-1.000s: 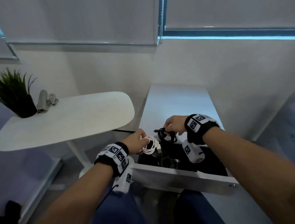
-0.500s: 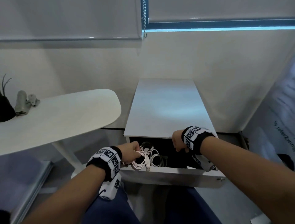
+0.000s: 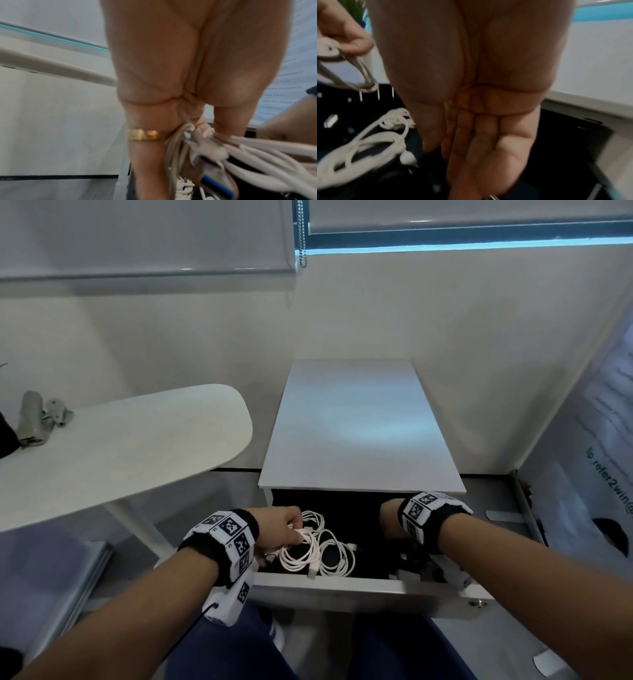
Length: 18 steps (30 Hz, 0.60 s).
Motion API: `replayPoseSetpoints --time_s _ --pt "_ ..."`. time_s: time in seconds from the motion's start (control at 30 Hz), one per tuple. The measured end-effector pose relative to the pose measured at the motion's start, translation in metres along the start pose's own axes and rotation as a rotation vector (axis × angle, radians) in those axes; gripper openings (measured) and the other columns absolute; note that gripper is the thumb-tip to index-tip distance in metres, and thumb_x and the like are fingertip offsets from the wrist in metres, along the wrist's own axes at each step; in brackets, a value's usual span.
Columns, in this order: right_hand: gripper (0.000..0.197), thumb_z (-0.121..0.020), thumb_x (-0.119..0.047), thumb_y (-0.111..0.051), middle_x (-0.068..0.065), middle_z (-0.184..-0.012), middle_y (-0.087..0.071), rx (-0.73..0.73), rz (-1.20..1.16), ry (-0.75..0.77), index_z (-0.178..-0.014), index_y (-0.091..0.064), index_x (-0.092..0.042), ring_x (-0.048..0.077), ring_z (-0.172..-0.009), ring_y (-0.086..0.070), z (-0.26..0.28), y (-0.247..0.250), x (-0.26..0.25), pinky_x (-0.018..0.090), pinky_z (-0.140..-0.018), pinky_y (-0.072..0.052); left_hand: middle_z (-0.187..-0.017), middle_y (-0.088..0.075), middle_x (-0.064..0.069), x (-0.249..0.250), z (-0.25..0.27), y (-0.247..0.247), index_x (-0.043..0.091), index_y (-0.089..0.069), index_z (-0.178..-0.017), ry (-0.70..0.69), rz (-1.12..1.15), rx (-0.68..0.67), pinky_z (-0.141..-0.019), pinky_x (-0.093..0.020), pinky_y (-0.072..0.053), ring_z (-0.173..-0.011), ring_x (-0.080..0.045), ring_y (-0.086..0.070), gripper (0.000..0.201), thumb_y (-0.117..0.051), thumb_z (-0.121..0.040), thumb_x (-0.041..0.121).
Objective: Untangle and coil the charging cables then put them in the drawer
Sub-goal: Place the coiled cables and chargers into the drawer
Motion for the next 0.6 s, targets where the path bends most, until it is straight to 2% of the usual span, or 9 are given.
replayPoseSetpoints --time_s 0.07,0.1,0.17,0.23,0.3,0.37,0.47,0.53,0.6 --pt "0.036 -0.088 -0.046 -0.050 0.000 -0.067 -0.065 0.014 -0.126 0.100 -0.079 -0.065 -0.015 0.019 -0.051 -0.057 0.016 0.009 -0.023 0.030 -0.060 -0.056 -0.065 -0.049 -0.001 0.010 -0.003 0.001 0.020 -0.046 -0.098 -0.041 0.033 0.037 -0.055 -0.031 -0.052 -0.052 -0.013 -0.045 0.015 -0.055 -0.092 0.029" --pt "0.039 -0.095 -0.046 -0.043 0.000 -0.071 -0.065 -0.038 -0.280 0.163 -0.090 -0.065 -0.014 0.017 -0.054 -0.059 0.031 0.009 -0.041 0.027 -0.058 -0.052 -0.066 -0.050 0.001 0.017 -0.005 0.002 0.020 -0.046 -0.097 -0.064 0.018 0.066 -0.051 -0.026 -0.047 -0.052 -0.012 -0.046 0.015 -0.056 -0.092 0.031" --pt "0.045 -0.095 -0.051 -0.043 -0.001 -0.077 -0.066 -0.133 -0.508 0.251 -0.104 -0.063 -0.012 0.016 -0.061 -0.062 0.044 0.014 -0.065 0.027 -0.061 -0.049 -0.069 -0.052 0.003 0.028 -0.008 0.004 0.022 -0.045 -0.094 -0.097 -0.008 0.121 -0.049 -0.022 -0.041 -0.055 -0.010 -0.048 0.016 -0.055 -0.091 0.034" --pt "0.032 -0.090 -0.049 -0.055 -0.004 -0.075 -0.066 -0.139 -0.532 0.342 -0.093 -0.062 -0.018 0.013 -0.064 -0.064 0.048 0.016 -0.076 0.027 -0.063 -0.049 -0.071 -0.052 0.003 0.034 -0.011 0.004 0.022 -0.044 -0.095 -0.109 0.007 0.144 -0.047 -0.021 -0.039 -0.055 -0.010 -0.047 0.017 -0.053 -0.092 0.036" --pt "0.020 -0.090 -0.035 -0.061 -0.007 -0.065 -0.064 -0.143 -0.534 0.375 -0.080 -0.058 -0.018 0.010 -0.059 -0.063 0.044 0.013 -0.079 0.022 -0.057 -0.046 -0.070 -0.052 0.002 0.037 -0.014 0.002 0.022 -0.043 -0.096 -0.114 0.065 0.160 -0.048 -0.023 -0.039 -0.055 -0.012 -0.047 0.018 -0.052 -0.093 0.037" --pt "0.017 -0.091 -0.021 -0.060 -0.005 -0.055 -0.063 -0.133 -0.568 0.382 -0.075 -0.056 -0.015 0.006 -0.050 -0.061 0.041 0.013 -0.079 0.019 -0.050 -0.042 -0.069 -0.055 0.000 0.037 -0.015 0.001 0.021 -0.044 -0.097 -0.115 0.109 0.178 -0.052 -0.024 -0.039 -0.056 -0.014 -0.048 0.021 -0.051 -0.093 0.041" --pt "0.011 -0.088 -0.014 -0.054 0.005 -0.054 -0.064 -0.087 -0.561 0.262 -0.080 -0.058 -0.007 0.018 -0.052 -0.059 0.031 0.016 -0.066 0.026 -0.054 -0.044 -0.079 -0.059 -0.001 0.031 -0.014 -0.001 0.021 -0.045 -0.098 -0.092 0.038 0.169 -0.061 -0.028 -0.043 -0.068 -0.017 -0.056 0.021 -0.046 -0.095 0.041" --pt "0.020 -0.090 -0.014 -0.045 0.005 -0.053 -0.065 -0.071 -0.512 0.179 -0.082 -0.060 -0.002 0.021 -0.053 -0.059 0.024 0.015 -0.053 0.028 -0.056 -0.047 -0.087 -0.057 0.001 0.026 -0.012 -0.006 0.021 -0.048 -0.101 -0.076 -0.080 0.119 -0.064 -0.026 -0.045 -0.073 -0.016 -0.056 0.017 -0.051 -0.093 0.037" --pt "0.031 -0.094 -0.011 -0.037 0.003 -0.052 -0.067 -0.082 -0.493 0.167 -0.075 -0.060 -0.001 0.015 -0.044 -0.060 0.019 0.013 -0.048 0.025 -0.050 -0.048 -0.093 -0.053 0.003 0.021 -0.009 -0.011 0.020 -0.052 -0.108 -0.065 -0.195 0.062 -0.067 -0.024 -0.043 -0.078 -0.014 -0.053 0.024 -0.060 -0.089 0.033"
Point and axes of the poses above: each hand's wrist, its own z-axis away from the middle knuckle, its own y-axis out of the back of the hand, x = y × z, the point moved 7 cm from there along -z, towards the middle knuckle
